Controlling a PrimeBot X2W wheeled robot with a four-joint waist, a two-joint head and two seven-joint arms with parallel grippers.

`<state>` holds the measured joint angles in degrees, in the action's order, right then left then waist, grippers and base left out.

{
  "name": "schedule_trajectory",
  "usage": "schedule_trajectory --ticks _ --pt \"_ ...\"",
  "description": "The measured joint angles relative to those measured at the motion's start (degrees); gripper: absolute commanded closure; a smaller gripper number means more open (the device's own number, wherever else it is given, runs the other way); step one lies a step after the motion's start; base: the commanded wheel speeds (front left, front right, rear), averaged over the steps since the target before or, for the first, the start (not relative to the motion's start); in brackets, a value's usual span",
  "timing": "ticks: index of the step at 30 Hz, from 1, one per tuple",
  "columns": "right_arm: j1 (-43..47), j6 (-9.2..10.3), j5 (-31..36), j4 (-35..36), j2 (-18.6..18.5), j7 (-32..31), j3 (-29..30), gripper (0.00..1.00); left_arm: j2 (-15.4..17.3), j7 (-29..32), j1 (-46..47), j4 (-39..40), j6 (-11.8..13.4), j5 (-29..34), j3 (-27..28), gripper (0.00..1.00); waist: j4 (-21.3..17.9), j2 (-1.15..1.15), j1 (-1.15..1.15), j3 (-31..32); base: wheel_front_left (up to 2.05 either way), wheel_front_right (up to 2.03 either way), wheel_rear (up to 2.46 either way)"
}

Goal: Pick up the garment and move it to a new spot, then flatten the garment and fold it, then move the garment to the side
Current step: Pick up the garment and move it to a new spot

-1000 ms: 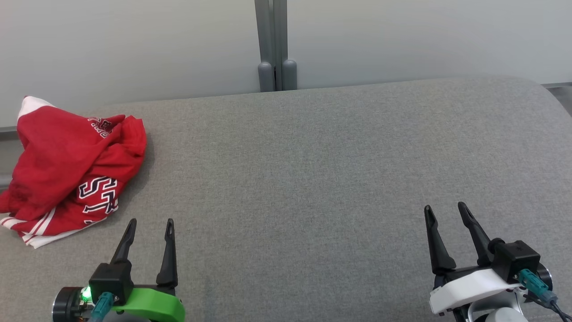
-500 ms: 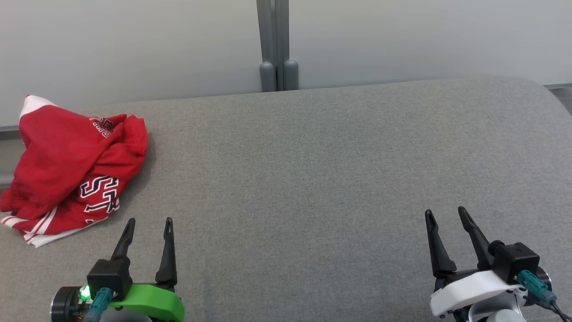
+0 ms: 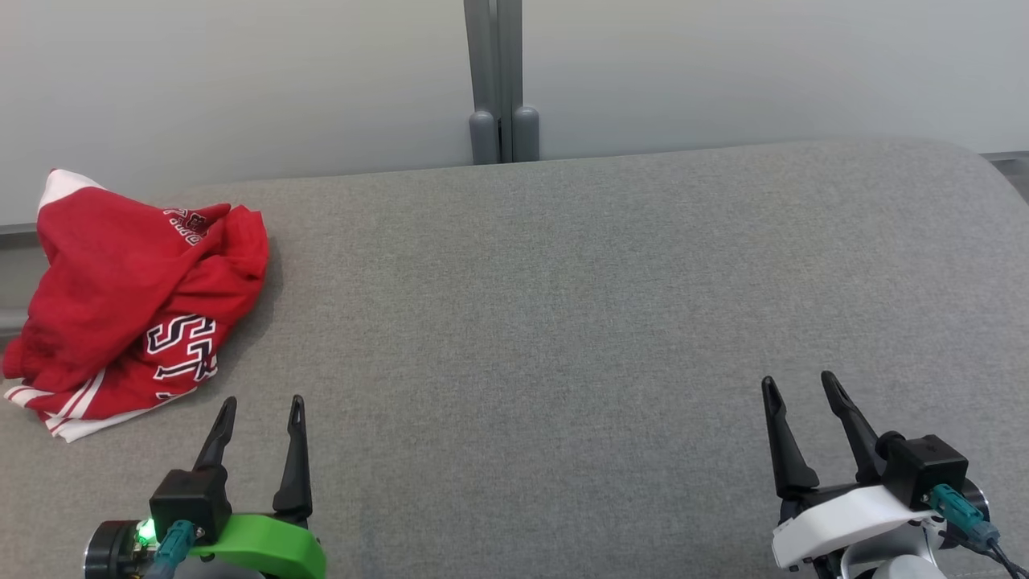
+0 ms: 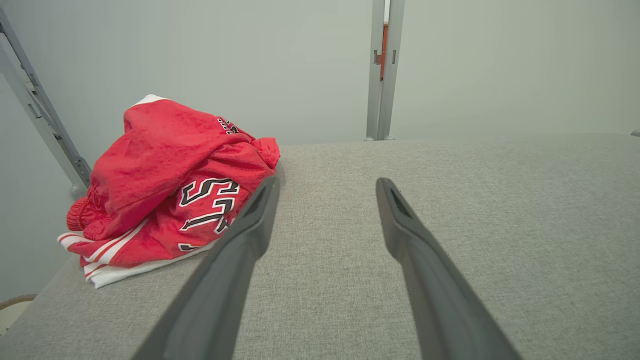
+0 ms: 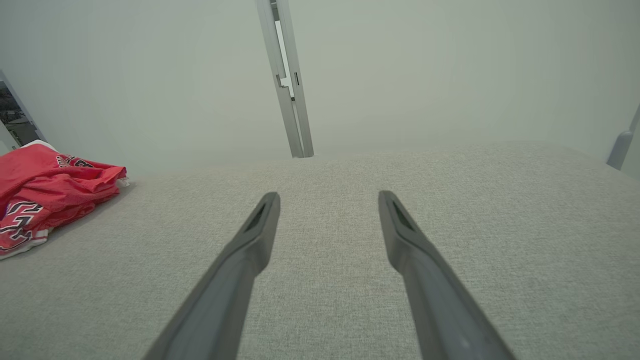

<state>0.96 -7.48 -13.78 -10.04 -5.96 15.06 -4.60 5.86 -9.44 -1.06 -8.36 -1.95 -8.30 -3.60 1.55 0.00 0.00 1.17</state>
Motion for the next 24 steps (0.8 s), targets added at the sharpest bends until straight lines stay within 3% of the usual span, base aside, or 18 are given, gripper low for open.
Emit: schedule_trajectory --ticks 10,24 --pt "0.1 0.00 0.0 0.0 0.2 0.0 -0.7 0.00 0.7 -1.3 0.0 -0.9 0.8 -1.0 0.7 0.00 2.8 0.00 0.00 -0.1 0.00 0.00 0.00" --pt "0.4 0.00 -0.2 0.0 0.6 0.0 -1.7 0.00 1.9 -2.0 -0.1 -1.0 1.8 -1.8 1.6 0.00 10.5 0.00 0.00 -0.3 0.00 0.00 0.00"
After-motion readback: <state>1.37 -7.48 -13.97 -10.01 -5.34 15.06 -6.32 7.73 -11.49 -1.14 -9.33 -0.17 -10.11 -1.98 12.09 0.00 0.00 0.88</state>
